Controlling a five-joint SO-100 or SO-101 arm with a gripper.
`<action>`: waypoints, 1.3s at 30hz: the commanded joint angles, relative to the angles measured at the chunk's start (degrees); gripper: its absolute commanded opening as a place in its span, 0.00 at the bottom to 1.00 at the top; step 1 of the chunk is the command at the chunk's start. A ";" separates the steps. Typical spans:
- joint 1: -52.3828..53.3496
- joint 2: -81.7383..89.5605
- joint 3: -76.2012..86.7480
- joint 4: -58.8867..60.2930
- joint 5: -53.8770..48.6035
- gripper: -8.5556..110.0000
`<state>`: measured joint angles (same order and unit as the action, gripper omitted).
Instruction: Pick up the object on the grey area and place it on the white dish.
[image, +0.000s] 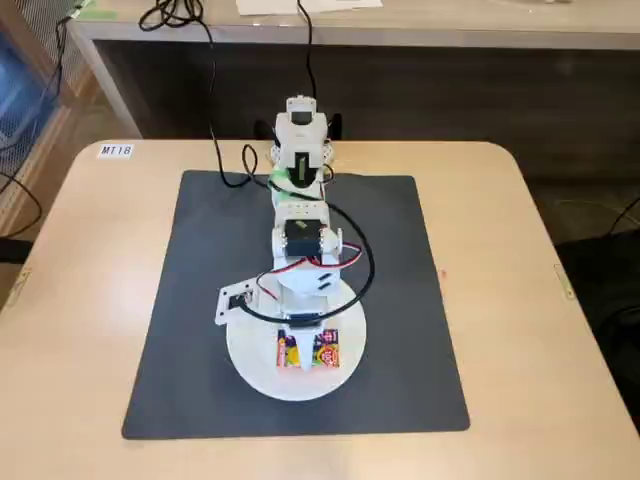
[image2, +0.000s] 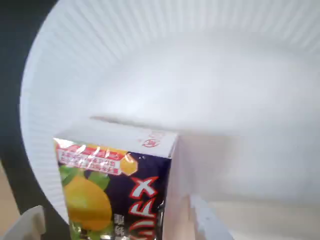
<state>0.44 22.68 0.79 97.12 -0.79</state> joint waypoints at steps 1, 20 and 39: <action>0.18 6.86 0.88 0.18 -1.23 0.43; 1.85 88.07 68.12 -4.92 -2.29 0.07; 2.55 142.12 160.40 -55.20 -5.54 0.07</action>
<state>2.37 163.39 157.32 45.79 -5.80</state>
